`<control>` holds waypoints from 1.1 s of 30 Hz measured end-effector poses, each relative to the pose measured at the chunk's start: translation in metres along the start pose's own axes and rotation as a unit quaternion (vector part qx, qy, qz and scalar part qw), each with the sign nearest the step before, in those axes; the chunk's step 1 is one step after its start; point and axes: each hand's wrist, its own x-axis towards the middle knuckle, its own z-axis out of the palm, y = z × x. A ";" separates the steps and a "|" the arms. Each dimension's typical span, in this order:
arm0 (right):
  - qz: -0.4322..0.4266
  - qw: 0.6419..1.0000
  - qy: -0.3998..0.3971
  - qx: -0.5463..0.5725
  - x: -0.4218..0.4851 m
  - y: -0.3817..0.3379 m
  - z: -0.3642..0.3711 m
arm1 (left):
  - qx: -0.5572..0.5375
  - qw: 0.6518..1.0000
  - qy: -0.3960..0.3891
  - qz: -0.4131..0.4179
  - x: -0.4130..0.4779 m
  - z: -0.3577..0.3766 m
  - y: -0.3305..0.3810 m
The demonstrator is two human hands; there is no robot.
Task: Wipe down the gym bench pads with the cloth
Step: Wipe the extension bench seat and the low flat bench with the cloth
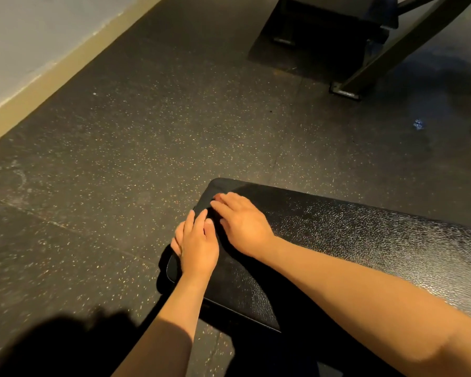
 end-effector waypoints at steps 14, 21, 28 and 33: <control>-0.030 0.999 -0.008 -0.027 0.012 -0.003 0.020 | -0.076 0.997 0.010 -0.009 0.001 -0.002 -0.008; 0.146 0.987 0.020 -0.070 0.036 0.022 0.009 | -0.077 0.997 -0.006 0.009 -0.004 -0.005 -0.013; 0.000 0.999 -0.001 -0.043 0.024 0.002 0.017 | -0.071 0.997 -0.020 -0.004 0.023 -0.009 0.001; 0.189 0.978 0.038 -0.085 0.043 0.032 0.001 | -0.084 0.996 -0.028 0.008 0.029 -0.003 0.001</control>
